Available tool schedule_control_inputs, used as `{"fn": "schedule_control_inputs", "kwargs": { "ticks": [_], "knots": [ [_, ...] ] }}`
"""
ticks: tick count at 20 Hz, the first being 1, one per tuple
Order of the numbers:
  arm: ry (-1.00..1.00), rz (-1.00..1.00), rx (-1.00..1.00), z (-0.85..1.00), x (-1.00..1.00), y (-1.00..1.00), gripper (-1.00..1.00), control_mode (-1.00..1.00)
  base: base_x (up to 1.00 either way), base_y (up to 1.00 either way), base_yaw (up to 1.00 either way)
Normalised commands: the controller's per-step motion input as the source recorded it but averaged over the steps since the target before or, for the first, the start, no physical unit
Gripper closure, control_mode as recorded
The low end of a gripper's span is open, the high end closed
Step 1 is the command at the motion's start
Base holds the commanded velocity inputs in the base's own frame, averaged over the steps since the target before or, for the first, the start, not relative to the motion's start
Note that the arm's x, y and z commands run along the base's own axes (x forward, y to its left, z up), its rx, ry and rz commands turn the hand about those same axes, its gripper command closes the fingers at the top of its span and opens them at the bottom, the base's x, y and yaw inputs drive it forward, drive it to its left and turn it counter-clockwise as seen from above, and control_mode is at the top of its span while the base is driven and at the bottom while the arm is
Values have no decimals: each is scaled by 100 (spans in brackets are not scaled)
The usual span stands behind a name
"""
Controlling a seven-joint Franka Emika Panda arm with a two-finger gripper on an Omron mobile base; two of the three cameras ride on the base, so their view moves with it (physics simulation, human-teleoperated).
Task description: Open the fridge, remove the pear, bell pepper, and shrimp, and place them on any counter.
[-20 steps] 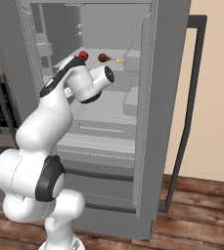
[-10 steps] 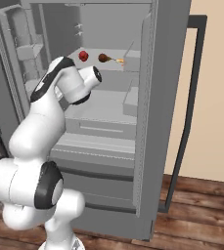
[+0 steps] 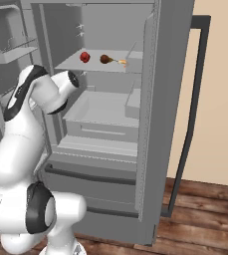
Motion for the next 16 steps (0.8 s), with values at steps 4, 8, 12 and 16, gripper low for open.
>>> {"fn": "schedule_control_inputs", "kwargs": {
  "ticks": [4, 8, 12, 16],
  "knots": [
    [13, -17, 2, 0, 4, 18, -100, -100, 0, 0, 0],
    [22, -33, 1, 26, -3, -65, -100, -100, 0, 0, 0],
    [31, -48, -3, 40, -4, -100, -100, -100, 0, 0, 0],
    [33, -56, -16, 33, 0, -92, -100, -100, 0, 0, 0]
  ]
}}
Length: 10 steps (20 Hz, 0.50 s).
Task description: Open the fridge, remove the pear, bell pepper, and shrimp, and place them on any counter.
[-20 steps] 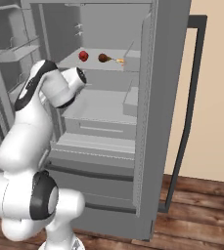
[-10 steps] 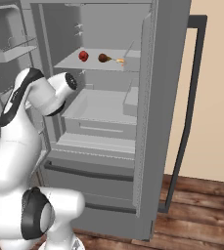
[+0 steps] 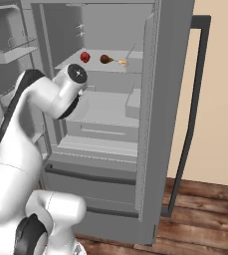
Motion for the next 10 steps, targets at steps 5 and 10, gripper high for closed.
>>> {"fn": "schedule_control_inputs", "kwargs": {
  "ticks": [5, 10],
  "knots": [
    [16, -84, -36, -7, 3, -15, -100, -100, 0, 0, 0],
    [-1, -48, -28, -43, 42, -31, -100, -100, 0, 0, 0]
  ]
}}
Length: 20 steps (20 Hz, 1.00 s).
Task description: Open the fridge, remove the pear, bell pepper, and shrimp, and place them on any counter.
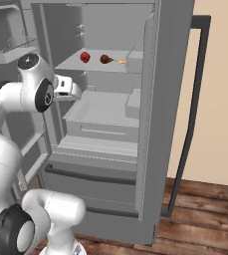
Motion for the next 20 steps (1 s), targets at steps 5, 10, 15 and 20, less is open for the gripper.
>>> {"fn": "schedule_control_inputs", "kwargs": {
  "ticks": [5, 10, 15, 20],
  "knots": [
    [-6, -33, -15, -23, 19, -50, -100, -100, 0, 0, 0],
    [0, -11, 0, 3, 0, -37, -100, -100, 0, 0, 0],
    [4, 10, -1, 48, -5, -10, -100, -100, 0, 0, 0],
    [11, 12, -7, 50, -12, -4, -100, -100, 0, 0, 0]
  ]
}}
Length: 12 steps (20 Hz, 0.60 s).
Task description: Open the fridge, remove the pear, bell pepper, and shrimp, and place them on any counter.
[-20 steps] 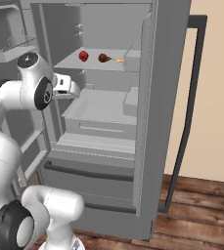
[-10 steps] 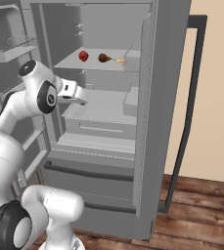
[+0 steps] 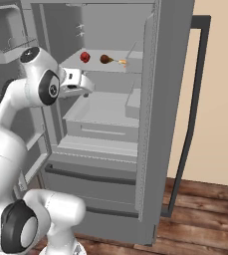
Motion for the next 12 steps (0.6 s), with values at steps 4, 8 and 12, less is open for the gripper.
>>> {"fn": "schedule_control_inputs", "kwargs": {
  "ticks": [4, 8, 12],
  "knots": [
    [2, 8, -11, 52, -42, -8, -100, -100, 0, 0, 0],
    [0, 8, -9, 39, -55, -9, -100, -100, 0, 0, 0],
    [-1, 16, -5, 27, -72, -28, -100, -100, 0, 0, 0]
  ]
}}
